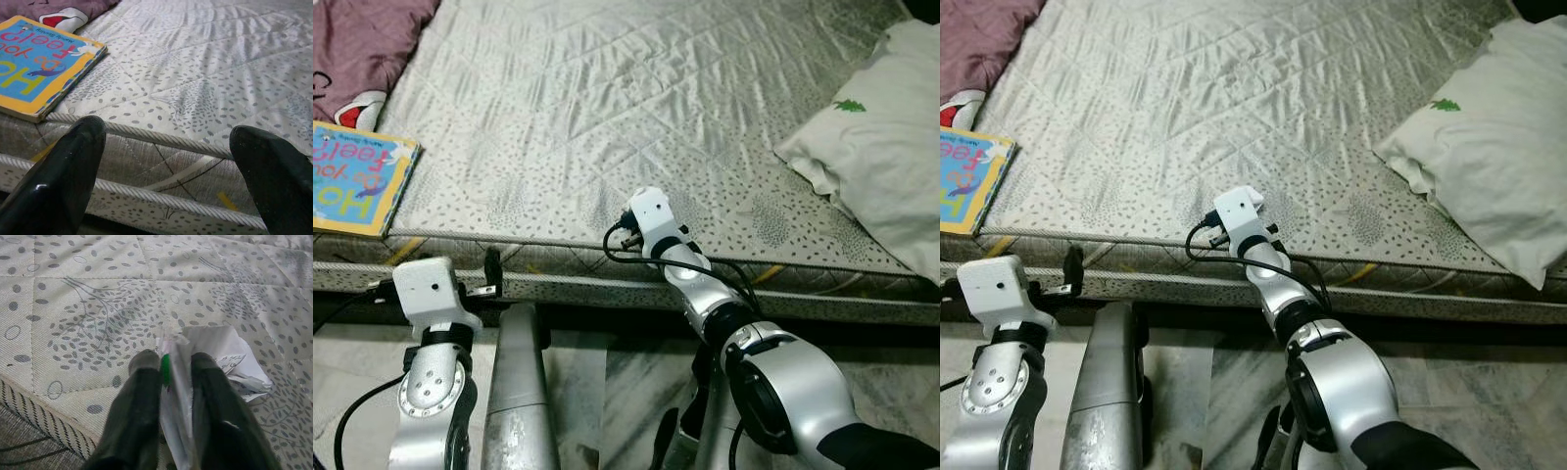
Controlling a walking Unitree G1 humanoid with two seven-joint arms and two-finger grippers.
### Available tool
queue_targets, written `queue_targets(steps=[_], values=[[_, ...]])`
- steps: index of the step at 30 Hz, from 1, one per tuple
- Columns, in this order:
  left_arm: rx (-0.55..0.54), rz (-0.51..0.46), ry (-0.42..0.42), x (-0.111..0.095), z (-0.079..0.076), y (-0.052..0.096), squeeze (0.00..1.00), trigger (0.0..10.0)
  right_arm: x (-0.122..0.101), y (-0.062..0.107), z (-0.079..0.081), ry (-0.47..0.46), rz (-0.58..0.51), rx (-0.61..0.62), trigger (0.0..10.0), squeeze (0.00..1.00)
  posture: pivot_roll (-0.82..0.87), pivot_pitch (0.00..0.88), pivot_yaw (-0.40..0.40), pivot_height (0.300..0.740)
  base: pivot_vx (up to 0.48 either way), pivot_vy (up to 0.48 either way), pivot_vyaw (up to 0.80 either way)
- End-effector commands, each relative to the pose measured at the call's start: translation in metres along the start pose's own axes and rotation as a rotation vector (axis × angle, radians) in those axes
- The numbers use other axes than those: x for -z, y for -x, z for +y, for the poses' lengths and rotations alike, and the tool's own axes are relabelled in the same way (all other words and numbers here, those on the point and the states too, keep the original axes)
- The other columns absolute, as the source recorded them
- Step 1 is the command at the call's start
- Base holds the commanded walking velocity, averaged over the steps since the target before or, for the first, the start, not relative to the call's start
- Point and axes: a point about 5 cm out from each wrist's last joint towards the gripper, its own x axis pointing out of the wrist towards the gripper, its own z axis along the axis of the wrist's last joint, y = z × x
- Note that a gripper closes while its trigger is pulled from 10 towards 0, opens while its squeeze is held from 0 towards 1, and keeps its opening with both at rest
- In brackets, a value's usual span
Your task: Clean up the room
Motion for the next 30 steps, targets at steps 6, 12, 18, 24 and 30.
queue_targets(steps=[6,12,18,24,30], values=[[-0.01,0.004,0.008,0.005,0.0,-0.004,0.0,10.0,0.004,0.001,-0.002,-0.003,0.017,-0.007,0.0,0.0,0.31,0.144,-0.137,0.518,0.0,0.0,0.0],[-0.037,-0.01,0.019,0.006,0.003,-0.013,0.0,10.0,0.0,0.0,-0.001,-0.001,0.0,-0.007,0.0,0.0,0.29,0.123,-0.129,0.518,0.0,0.0,0.0],[-0.063,-0.019,0.04,0.009,0.006,-0.026,0.0,10.0,-0.016,-0.003,-0.011,-0.125,-0.091,0.079,0.0,0.0,0.21,0.058,-0.101,0.518,0.0,0.0,0.0],[-0.013,-0.054,0.022,0.004,-0.004,-0.041,0.0,10.0,-0.026,0.003,-0.024,-0.187,-0.229,0.091,0.0,0.0,0.14,0.0,-0.067,0.518,0.0,0.0,0.0],[0.016,-0.093,0.041,-0.004,-0.013,-0.055,0.0,10.0,-0.011,0.026,-0.058,-0.187,-0.292,0.143,0.0,0.0,0.06,0.0,-0.026,0.518,0.0,0.0,0.0]])
